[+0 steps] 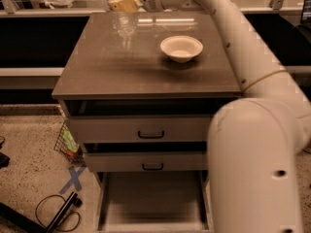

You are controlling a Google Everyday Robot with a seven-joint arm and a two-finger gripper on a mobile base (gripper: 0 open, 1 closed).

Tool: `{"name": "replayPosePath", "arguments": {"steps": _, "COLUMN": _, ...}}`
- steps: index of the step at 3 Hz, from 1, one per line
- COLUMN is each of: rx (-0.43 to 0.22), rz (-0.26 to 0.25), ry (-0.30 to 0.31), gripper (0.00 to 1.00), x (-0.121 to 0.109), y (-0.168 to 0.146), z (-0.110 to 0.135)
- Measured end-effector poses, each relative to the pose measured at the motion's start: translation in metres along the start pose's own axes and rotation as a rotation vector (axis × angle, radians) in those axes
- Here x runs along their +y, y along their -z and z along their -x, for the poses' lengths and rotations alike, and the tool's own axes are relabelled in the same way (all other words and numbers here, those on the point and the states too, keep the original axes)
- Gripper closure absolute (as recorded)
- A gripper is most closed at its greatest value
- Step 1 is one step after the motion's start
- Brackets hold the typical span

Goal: Place water bottle into bottom drawer

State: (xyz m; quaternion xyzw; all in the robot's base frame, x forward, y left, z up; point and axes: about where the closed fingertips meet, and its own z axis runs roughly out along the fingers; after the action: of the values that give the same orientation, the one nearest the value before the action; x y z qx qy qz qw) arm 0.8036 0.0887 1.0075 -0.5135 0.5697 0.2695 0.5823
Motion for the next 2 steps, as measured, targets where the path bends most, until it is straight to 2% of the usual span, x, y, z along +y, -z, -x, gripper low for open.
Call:
{"name": "replayPosePath", "arguments": {"steps": 1, "rx": 0.018, "rz": -0.020, "ry": 0.018, "gripper": 1.00, "x": 0.021, "y": 0.038, "z": 0.013}}
{"name": "replayPosePath", "arguments": {"steps": 2, "rx": 0.026, "rz": -0.075, "ry": 0.028, "gripper": 1.00, "x": 0.044, "y": 0.081, "z": 0.034}}
